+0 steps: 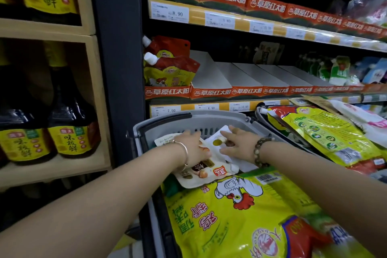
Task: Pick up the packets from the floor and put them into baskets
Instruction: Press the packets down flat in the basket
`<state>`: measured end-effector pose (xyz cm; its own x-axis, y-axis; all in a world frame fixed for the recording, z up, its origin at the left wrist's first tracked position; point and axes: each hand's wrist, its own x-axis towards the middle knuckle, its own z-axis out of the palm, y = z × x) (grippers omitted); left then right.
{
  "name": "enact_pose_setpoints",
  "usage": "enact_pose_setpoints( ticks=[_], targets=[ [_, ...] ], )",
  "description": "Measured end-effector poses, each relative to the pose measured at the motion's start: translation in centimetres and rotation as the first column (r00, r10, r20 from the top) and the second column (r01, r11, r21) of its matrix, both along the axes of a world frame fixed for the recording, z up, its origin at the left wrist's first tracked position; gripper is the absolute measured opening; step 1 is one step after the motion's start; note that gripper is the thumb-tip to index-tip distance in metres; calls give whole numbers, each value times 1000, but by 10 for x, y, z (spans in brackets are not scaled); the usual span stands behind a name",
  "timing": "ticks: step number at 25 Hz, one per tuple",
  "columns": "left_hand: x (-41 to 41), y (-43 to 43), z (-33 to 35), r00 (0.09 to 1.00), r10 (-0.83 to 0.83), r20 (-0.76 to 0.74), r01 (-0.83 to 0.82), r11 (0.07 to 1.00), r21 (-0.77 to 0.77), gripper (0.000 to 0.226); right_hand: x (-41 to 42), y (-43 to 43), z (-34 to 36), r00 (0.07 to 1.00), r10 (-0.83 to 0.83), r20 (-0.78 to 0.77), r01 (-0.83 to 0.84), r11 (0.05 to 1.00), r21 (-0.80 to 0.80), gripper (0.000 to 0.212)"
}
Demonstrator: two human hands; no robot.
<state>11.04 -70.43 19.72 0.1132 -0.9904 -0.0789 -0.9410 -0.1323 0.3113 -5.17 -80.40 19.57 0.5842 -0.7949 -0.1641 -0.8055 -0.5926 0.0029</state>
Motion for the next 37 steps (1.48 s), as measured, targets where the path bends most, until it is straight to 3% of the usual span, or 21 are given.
enact_pose_setpoints(
  ticks=[4,9,17,22,27,30,37],
  targets=[
    [28,38,28,992,5,-124,-54,918,-394,52,20,26,29,977,68,204,-51,995,-88,76],
    [90,114,28,983,124,-134,-177,834,-523,44,82,83,41,914,301,271,-275,953,-129,74],
    [185,282,10,914,400,-66,-383,800,-461,49,213,203,35,770,621,147,-593,782,-192,74],
    [228,388,-27,865,500,-32,-467,782,-414,51,292,287,2,695,715,81,-699,697,-156,72],
    [262,449,-91,789,605,-102,-604,736,-307,50,355,360,-58,665,747,5,-744,663,-82,72],
    [275,466,-136,785,615,-73,-612,753,-242,48,377,382,-101,685,726,-53,-728,686,-17,71],
    [291,479,-214,686,722,-93,-727,686,-35,49,403,385,-180,783,587,-206,-567,810,154,65]
  ],
)
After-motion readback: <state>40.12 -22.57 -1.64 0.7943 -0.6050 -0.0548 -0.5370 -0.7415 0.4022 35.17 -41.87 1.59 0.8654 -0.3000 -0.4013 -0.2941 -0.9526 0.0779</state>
